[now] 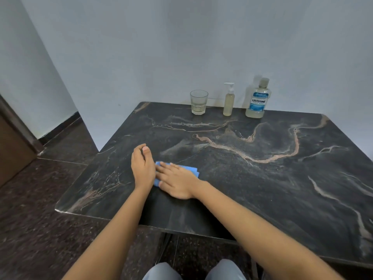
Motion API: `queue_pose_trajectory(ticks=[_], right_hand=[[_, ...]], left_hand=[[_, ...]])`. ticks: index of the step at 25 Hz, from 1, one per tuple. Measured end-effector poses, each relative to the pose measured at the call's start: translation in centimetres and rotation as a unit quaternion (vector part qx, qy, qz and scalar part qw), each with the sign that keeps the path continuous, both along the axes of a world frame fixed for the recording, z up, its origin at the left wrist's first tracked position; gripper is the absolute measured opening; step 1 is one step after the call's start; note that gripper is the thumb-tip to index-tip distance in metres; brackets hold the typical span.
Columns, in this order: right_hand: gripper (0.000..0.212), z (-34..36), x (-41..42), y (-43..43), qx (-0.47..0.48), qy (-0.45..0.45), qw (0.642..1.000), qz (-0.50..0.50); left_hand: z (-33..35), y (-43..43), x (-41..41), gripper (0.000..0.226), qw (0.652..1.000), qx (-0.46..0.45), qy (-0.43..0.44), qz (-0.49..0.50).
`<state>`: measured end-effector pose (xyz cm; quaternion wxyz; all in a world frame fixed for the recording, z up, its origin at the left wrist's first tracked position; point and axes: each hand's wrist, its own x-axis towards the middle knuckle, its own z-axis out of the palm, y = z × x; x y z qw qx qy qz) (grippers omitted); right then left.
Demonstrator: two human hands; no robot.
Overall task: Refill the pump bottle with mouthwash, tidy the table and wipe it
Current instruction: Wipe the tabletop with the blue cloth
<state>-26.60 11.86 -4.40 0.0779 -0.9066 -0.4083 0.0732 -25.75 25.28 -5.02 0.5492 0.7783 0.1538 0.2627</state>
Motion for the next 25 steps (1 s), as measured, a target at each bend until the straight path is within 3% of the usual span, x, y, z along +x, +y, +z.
queue_pose_trajectory(ticks=[2, 4, 8, 12, 19, 25], right_hand=[[0.052, 0.2, -1.6, -3.2, -0.001, -0.003, 0.996, 0.091], [0.052, 0.3, -0.6, -6.9, 0.008, -0.001, 0.996, 0.089], [0.051, 0.2, 6.4, -11.6, 0.003, -0.018, 0.980, -0.197], [0.053, -0.3, 10.9, -6.2, 0.001, -0.006, 0.944, -0.330], [0.054, -0.5, 8.6, 7.2, 0.006, -0.005, 0.979, -0.204], [0.054, -0.6, 3.2, 14.4, 0.018, 0.009, 0.994, -0.103]], left_hand=[[0.3, 1.1, -1.1, 0.035, 1.000, 0.000, 0.012, -0.008], [0.4, 3.0, -1.9, 0.037, 0.998, 0.048, 0.035, -0.030], [-0.5, 7.3, -2.2, 0.042, 0.977, 0.183, 0.078, -0.078], [-0.8, 8.7, -2.7, 0.042, 0.982, 0.159, 0.080, -0.062], [-0.5, 9.6, -4.1, 0.037, 0.989, 0.133, 0.063, -0.027], [0.4, 11.2, -7.7, 0.031, 0.995, 0.065, 0.050, 0.062]])
